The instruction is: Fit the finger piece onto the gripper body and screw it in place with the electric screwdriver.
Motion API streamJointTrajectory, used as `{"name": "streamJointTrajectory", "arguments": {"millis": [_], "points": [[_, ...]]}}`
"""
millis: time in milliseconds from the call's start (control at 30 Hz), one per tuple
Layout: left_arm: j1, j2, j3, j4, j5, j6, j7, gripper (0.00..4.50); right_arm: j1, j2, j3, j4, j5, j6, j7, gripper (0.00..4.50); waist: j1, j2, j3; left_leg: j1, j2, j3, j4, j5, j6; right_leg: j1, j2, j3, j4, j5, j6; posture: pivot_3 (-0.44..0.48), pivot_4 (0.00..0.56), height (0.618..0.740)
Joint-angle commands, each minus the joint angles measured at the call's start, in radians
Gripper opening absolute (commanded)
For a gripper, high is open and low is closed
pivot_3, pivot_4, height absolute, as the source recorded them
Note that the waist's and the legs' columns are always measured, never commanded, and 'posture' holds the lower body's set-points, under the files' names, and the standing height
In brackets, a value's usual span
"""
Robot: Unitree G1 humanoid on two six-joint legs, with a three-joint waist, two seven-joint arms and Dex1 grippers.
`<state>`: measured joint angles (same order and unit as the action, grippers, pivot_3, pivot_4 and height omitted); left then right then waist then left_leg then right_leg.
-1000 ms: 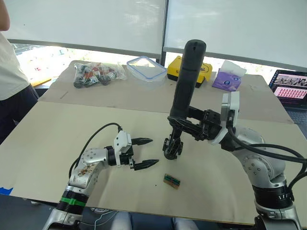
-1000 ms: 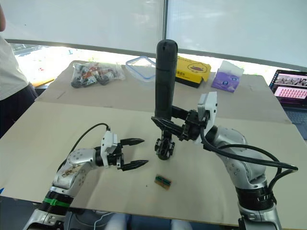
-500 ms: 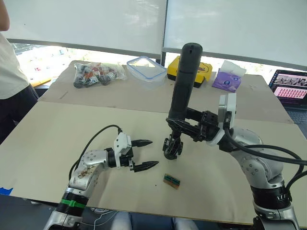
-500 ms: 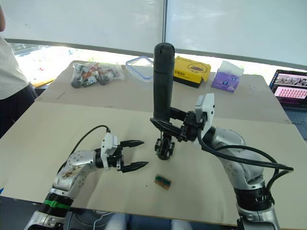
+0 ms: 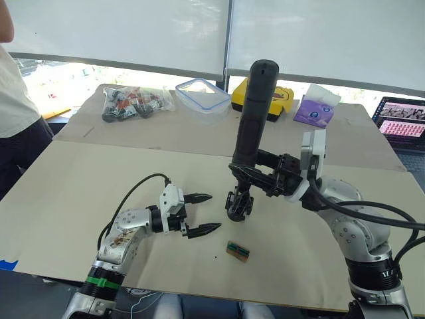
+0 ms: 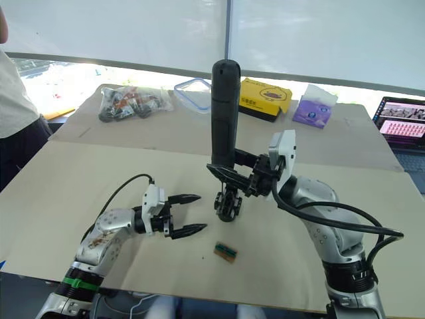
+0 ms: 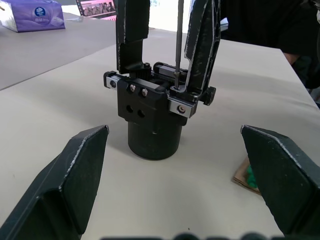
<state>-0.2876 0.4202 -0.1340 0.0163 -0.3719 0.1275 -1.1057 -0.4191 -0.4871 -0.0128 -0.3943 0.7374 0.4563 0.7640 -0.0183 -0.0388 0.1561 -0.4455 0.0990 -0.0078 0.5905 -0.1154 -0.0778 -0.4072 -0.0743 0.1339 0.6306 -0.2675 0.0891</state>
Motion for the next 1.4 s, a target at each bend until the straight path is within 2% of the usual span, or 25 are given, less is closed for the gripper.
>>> {"name": "streamJointTrajectory", "arguments": {"millis": [33, 1400], "points": [[-0.016, -0.004, 0.003, -0.008, 0.006, -0.026, 0.005, 4.50, 0.003, -0.002, -0.008, -0.035, -0.007, -0.013, 0.009, 1.92, 0.000, 0.000, 0.000, 0.000, 0.000, 0.000, 0.000, 0.000, 0.000, 0.000, 0.000, 0.000, 0.000, 0.000, 0.000, 0.000, 0.150, 0.740], [-0.004, -0.008, -0.006, -0.027, 0.005, -0.002, 0.004, 4.50, -0.015, 0.043, -0.014, -0.023, -0.039, -0.043, 0.034, 1.92, 0.000, 0.000, 0.000, 0.000, 0.000, 0.000, 0.000, 0.000, 0.000, 0.000, 0.000, 0.000, 0.000, 0.000, 0.000, 0.000, 0.150, 0.740]]}}
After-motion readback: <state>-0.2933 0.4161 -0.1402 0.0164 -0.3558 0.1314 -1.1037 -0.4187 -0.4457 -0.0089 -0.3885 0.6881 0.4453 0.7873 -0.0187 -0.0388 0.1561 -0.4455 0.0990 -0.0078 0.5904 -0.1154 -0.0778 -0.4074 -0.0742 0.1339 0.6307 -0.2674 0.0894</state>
